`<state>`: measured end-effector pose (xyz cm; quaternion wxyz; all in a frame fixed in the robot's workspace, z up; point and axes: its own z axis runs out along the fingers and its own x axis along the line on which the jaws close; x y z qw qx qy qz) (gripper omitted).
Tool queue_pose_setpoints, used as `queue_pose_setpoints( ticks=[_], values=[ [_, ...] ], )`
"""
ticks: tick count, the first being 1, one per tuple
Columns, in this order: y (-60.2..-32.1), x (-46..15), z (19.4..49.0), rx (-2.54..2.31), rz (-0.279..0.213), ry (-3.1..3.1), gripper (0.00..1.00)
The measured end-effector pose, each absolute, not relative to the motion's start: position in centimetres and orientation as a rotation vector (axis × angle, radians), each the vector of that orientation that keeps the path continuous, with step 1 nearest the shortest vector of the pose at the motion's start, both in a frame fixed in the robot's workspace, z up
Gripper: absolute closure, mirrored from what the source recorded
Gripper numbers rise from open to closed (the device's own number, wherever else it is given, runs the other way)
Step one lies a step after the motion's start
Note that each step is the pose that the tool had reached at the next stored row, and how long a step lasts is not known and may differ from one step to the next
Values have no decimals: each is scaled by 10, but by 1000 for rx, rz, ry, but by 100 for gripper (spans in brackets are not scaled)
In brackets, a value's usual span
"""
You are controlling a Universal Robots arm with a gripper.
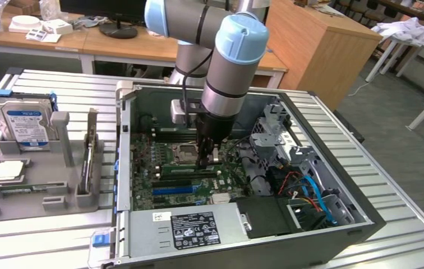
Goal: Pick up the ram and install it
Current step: 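Insert the ram into the slot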
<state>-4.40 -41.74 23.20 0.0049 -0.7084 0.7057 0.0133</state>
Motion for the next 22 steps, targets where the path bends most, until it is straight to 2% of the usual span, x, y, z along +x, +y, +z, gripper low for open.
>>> queue_pose_setpoints(
  ticks=[22],
  values=[
    [-417, -44, 231, -2218, 42, 2210, 88]
  ],
)
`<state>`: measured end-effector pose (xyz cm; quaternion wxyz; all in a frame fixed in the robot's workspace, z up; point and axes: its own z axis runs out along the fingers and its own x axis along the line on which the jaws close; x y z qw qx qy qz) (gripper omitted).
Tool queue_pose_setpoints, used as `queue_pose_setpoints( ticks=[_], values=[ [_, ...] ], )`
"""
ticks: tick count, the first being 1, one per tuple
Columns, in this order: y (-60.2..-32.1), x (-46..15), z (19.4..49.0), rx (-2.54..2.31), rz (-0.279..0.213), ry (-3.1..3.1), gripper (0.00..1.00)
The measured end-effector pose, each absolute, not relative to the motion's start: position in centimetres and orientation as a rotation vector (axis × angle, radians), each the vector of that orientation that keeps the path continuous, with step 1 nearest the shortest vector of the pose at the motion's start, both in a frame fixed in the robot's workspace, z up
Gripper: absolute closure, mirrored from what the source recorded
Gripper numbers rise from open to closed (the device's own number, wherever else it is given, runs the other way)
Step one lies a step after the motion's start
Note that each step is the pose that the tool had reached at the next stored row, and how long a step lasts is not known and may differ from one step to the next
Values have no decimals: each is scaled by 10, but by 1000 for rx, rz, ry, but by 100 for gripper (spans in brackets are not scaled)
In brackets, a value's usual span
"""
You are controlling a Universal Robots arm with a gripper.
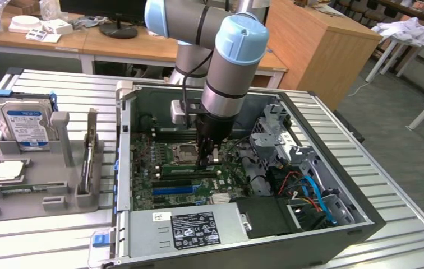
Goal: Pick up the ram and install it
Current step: 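Insert the ram into the slot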
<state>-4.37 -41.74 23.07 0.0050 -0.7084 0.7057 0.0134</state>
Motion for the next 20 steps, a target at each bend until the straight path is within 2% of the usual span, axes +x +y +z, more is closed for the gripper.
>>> queue_pose_setpoints(
  ticks=[8, 20],
  values=[
    [-417, -44, 244, -2218, 42, 2210, 88],
    [-417, -44, 240, -2219, 42, 2210, 88]
  ],
)
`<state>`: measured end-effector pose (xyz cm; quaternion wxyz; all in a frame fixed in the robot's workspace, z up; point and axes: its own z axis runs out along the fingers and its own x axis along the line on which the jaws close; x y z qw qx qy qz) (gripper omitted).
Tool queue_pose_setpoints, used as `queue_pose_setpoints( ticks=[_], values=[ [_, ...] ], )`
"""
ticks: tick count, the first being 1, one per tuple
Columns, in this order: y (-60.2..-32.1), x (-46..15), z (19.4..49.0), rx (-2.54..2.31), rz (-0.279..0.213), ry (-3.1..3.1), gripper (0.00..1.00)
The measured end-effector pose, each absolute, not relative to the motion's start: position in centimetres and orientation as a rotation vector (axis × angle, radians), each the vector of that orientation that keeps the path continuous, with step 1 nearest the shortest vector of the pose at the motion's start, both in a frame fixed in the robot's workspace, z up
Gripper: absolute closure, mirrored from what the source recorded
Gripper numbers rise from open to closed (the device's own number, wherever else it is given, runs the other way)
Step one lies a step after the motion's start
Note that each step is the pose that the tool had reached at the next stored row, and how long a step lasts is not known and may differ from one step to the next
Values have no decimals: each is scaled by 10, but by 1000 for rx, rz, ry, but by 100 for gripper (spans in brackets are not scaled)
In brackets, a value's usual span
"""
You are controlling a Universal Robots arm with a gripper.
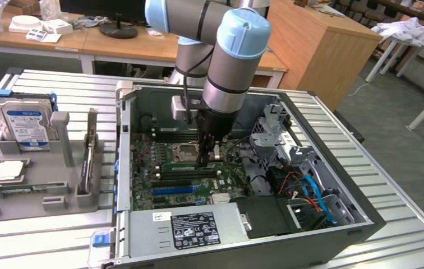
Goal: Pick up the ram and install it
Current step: 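Insert the ram into the slot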
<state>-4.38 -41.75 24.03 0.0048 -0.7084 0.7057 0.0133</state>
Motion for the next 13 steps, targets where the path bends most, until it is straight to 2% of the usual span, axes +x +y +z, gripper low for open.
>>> queue_pose_setpoints(
  ticks=[13],
  values=[
    [-417, -44, 240, -2216, 35, 2206, 88]
  ],
)
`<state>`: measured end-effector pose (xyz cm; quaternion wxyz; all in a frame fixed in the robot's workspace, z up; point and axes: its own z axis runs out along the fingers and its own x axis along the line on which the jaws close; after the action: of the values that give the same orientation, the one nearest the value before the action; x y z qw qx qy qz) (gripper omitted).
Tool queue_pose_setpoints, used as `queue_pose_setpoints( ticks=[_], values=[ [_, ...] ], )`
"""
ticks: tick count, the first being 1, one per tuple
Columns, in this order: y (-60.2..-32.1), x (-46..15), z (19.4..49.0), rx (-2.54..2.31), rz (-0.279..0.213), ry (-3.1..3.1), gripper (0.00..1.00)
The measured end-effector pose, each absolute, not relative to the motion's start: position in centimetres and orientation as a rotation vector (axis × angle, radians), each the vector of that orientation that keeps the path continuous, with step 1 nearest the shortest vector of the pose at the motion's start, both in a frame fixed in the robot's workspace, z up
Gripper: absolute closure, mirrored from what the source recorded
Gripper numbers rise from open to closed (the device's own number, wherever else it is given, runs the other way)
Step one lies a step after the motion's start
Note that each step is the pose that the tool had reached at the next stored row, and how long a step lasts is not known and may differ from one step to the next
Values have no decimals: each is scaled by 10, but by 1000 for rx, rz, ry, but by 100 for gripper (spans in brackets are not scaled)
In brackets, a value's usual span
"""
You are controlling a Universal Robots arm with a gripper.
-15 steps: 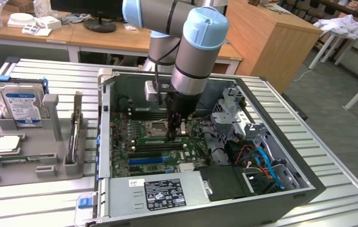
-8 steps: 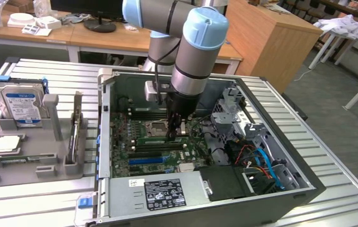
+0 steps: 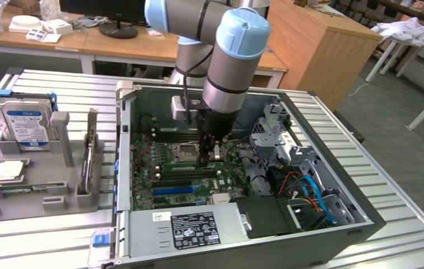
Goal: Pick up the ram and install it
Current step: 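Insert the ram into the slot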
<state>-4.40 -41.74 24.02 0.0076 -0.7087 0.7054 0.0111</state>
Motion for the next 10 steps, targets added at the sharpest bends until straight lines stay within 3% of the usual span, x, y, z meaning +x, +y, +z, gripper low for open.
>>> queue_pose_setpoints(
  ticks=[10],
  values=[
    [-418, -46, 240, -2213, 21, 2196, 88]
  ],
)
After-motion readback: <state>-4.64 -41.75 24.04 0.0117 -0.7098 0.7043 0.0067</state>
